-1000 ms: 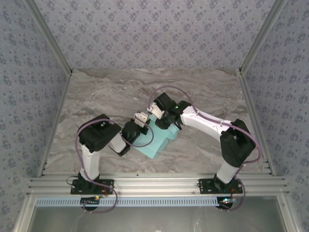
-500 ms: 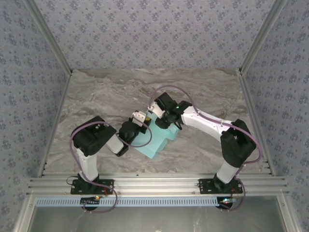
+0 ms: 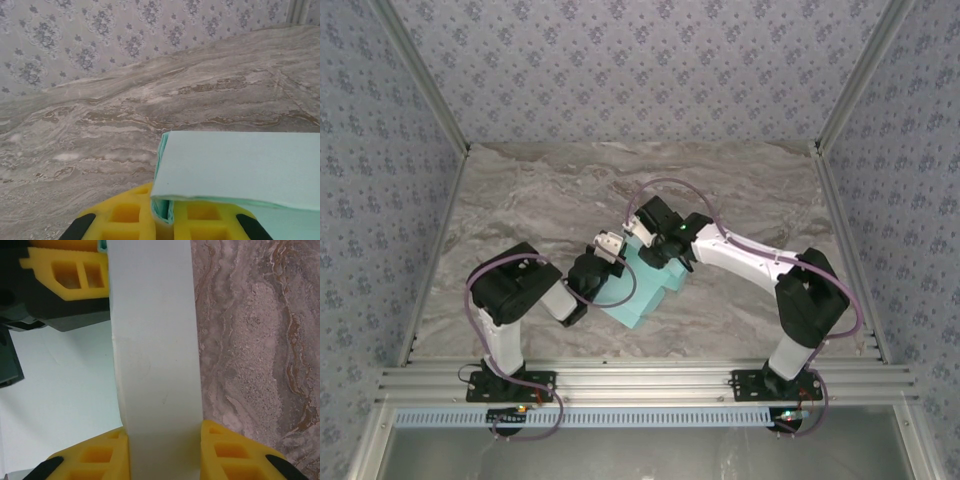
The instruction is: Fold the paper box
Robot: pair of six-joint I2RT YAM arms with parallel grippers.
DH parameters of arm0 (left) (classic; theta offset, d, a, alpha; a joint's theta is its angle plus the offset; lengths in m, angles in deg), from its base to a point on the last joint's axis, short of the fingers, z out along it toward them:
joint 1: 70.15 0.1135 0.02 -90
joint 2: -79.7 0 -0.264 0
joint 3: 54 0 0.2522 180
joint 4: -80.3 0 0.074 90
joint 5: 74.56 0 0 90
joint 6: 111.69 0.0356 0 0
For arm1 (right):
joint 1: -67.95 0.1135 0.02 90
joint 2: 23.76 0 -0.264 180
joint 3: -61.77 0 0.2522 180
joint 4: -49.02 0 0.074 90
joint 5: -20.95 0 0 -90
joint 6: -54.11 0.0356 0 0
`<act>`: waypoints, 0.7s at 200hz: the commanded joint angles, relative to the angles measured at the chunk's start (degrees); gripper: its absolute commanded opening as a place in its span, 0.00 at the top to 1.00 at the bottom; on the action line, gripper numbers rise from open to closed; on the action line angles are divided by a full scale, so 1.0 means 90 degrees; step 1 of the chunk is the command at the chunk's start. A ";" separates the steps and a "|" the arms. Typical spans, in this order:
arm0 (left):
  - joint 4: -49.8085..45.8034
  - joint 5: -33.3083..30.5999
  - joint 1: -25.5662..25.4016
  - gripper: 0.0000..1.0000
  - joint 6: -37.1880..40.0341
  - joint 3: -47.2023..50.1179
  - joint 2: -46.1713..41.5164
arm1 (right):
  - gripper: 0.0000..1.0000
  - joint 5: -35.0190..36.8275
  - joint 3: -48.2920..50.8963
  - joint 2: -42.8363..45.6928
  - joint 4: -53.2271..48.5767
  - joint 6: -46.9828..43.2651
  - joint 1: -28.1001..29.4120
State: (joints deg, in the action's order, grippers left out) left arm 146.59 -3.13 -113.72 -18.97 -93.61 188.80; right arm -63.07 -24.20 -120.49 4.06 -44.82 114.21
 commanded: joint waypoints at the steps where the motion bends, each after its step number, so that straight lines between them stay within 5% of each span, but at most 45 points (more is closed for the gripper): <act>1: 0.0070 -0.0753 -0.0109 0.88 0.0099 -0.0266 0.0257 | 0.75 -0.0206 0.0246 0.0002 0.0109 0.0450 0.0322; 52: 0.0070 -0.0895 -0.0090 0.75 -0.0137 -0.0300 0.0375 | 0.74 -0.0478 0.0665 0.0039 0.0093 -0.0192 0.0233; 140: 0.0072 0.1013 0.0591 0.59 -0.0280 0.0208 -0.0181 | 0.74 0.0189 0.0017 -0.0500 -0.0655 -0.0349 0.0028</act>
State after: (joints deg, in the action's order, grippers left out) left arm 146.81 0.82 -109.37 -20.28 -93.13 189.74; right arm -62.05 -24.85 -121.93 5.85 -47.92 114.38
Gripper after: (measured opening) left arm 0.392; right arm 0.286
